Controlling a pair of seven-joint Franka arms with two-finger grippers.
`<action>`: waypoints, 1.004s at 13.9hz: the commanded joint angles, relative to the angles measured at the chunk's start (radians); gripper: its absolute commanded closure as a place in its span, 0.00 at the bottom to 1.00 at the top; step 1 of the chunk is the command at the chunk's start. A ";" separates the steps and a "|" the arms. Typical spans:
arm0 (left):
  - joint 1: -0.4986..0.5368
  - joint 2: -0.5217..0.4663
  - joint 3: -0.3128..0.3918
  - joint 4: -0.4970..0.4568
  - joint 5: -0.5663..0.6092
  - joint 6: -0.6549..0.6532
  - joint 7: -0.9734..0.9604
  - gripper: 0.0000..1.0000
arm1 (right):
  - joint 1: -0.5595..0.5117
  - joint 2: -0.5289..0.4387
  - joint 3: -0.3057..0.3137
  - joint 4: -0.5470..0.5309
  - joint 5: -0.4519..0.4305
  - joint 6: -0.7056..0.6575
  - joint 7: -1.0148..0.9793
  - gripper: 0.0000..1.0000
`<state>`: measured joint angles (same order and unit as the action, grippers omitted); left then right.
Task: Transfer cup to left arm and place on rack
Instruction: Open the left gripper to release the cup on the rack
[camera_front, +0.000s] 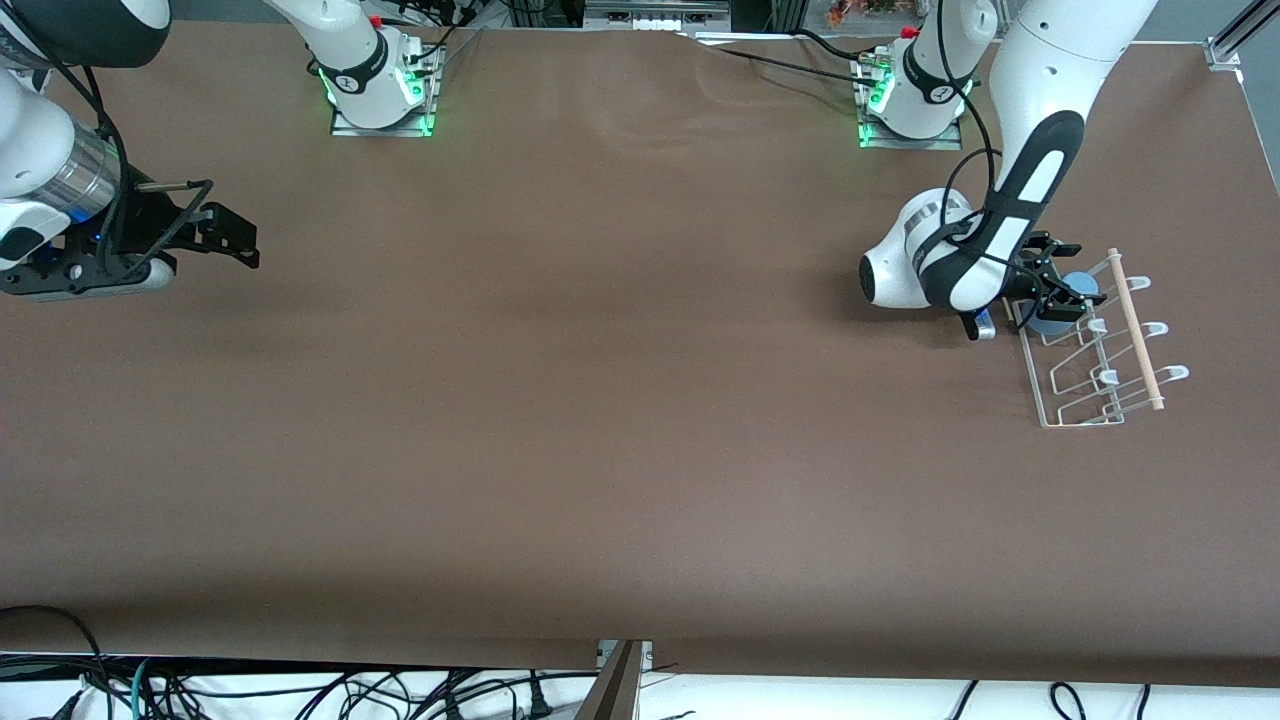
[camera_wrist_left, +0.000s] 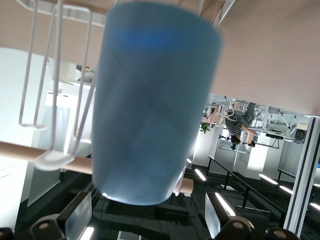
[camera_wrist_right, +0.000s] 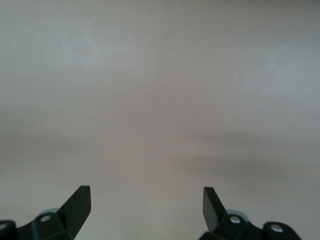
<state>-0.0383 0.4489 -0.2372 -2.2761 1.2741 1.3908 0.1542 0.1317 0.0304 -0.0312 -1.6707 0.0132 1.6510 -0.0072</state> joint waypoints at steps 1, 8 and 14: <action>-0.008 -0.068 -0.002 0.000 0.007 -0.019 -0.001 0.00 | 0.003 -0.003 -0.003 0.017 -0.012 -0.025 -0.010 0.01; -0.011 -0.156 -0.030 0.353 -0.447 -0.114 -0.001 0.00 | 0.003 -0.003 -0.003 0.019 -0.007 -0.022 0.000 0.01; 0.005 -0.147 -0.022 0.660 -0.847 -0.148 -0.181 0.00 | 0.002 -0.004 -0.004 0.019 -0.009 -0.020 0.001 0.01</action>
<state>-0.0415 0.2743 -0.2607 -1.7267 0.5301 1.2682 0.0406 0.1317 0.0304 -0.0322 -1.6668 0.0131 1.6449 -0.0068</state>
